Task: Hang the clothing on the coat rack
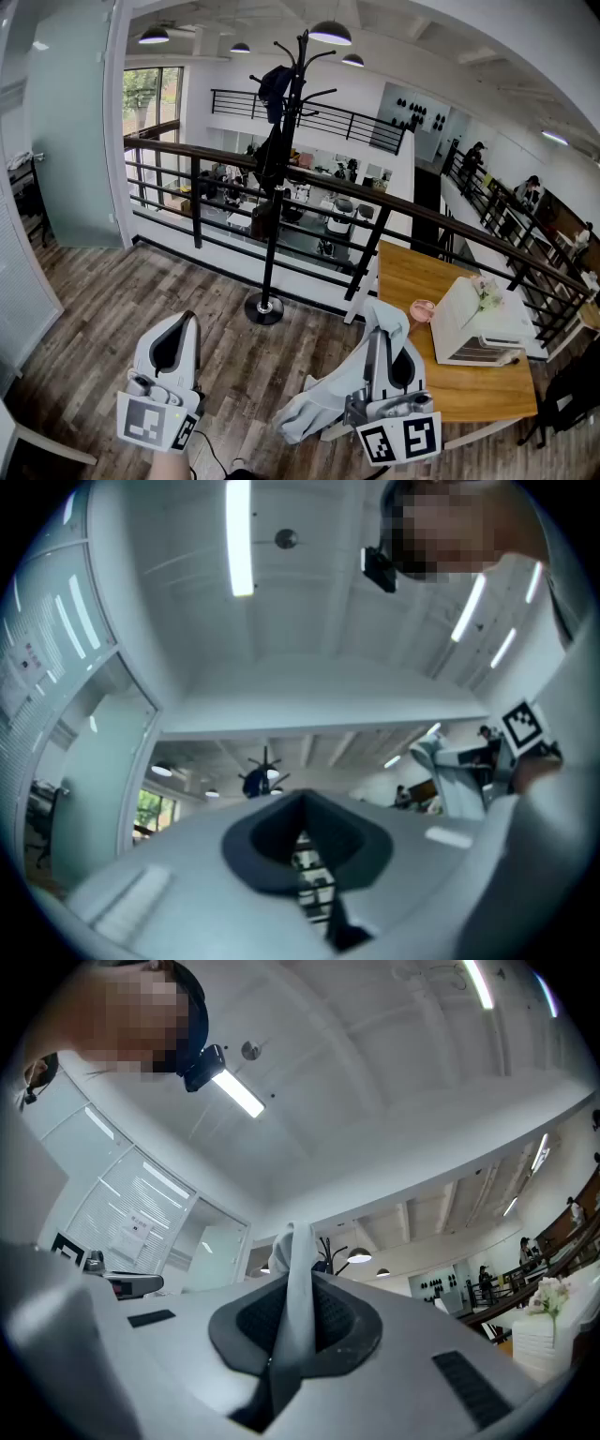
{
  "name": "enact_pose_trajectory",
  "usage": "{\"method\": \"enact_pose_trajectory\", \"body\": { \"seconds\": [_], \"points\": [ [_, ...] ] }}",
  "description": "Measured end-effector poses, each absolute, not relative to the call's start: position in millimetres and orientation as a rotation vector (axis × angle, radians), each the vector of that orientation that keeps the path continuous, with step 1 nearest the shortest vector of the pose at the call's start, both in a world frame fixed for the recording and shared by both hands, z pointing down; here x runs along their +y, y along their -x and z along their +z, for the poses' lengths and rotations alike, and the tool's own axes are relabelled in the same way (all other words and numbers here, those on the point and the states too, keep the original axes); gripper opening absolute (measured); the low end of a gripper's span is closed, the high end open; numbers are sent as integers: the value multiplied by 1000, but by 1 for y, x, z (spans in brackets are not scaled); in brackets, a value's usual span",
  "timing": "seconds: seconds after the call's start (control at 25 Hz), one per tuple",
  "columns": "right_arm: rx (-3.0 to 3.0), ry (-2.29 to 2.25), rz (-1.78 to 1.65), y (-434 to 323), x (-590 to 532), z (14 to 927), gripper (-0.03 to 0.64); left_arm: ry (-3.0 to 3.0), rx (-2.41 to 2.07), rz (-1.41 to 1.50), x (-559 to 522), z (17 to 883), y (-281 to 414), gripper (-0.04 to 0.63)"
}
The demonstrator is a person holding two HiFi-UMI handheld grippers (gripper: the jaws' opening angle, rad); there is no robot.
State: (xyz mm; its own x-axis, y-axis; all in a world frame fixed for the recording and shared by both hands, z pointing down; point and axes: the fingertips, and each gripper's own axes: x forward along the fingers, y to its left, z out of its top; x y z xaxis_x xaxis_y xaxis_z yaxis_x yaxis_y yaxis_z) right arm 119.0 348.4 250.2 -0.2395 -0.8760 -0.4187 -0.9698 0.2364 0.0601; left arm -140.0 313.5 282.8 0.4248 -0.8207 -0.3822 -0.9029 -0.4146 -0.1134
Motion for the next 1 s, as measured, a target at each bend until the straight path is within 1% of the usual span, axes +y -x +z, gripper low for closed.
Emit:
{"method": "enact_pose_trajectory", "body": {
  "seconds": [0.28, 1.0],
  "points": [
    [2212, 1731, 451, -115, 340, 251, 6, 2397, 1481, 388, 304, 287, 144, 5],
    [2146, 1792, 447, -94, 278, 259, 6, 2435, 1405, 384, 224, 295, 166, 6]
  ]
}}
